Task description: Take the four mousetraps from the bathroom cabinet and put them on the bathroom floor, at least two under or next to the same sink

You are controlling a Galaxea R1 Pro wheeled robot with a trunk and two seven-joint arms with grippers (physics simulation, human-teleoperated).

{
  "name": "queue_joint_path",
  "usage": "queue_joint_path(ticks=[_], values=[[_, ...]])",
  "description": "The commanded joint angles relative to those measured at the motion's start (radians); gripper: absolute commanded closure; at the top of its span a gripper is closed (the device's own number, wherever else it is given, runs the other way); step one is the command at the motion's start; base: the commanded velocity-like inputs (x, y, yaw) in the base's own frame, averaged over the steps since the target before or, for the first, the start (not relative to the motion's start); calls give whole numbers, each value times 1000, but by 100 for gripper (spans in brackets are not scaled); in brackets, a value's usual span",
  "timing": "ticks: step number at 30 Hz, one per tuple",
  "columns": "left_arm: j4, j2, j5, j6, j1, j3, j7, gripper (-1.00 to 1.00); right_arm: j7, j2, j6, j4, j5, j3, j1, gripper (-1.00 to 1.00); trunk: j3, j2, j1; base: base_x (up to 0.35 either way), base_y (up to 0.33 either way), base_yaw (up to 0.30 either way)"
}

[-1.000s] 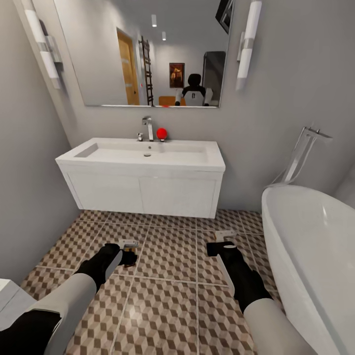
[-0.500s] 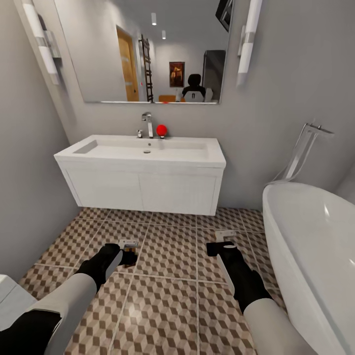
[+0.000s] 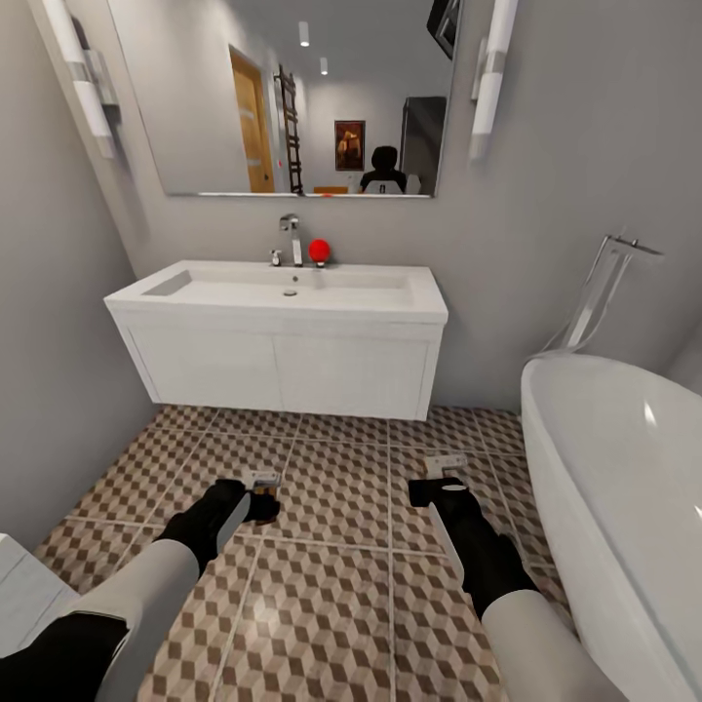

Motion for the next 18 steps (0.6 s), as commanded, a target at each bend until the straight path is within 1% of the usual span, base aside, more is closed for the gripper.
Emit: queue_joint_path(ticks=[1, 14, 16, 18], values=[[-6, 0, 9, 5, 0, -8, 9, 100, 0, -1, 7, -1, 7, 2, 0, 100, -4, -8, 4, 0, 0, 0], [-15, -2, 9, 4, 0, -8, 9, 100, 0, 0, 7, -1, 6, 2, 0, 100, -45, -99, 54, 0, 0, 0], [-14, -2, 9, -2, 0, -7, 9, 100, 0, 0, 7, -1, 6, 2, 0, 100, -51, -113, 61, 0, 0, 0], [-13, -2, 9, -31, 0, -8, 9, 100, 0, 0, 7, -1, 6, 2, 0, 100, -57, -127, 69, 0, 0, 0]])
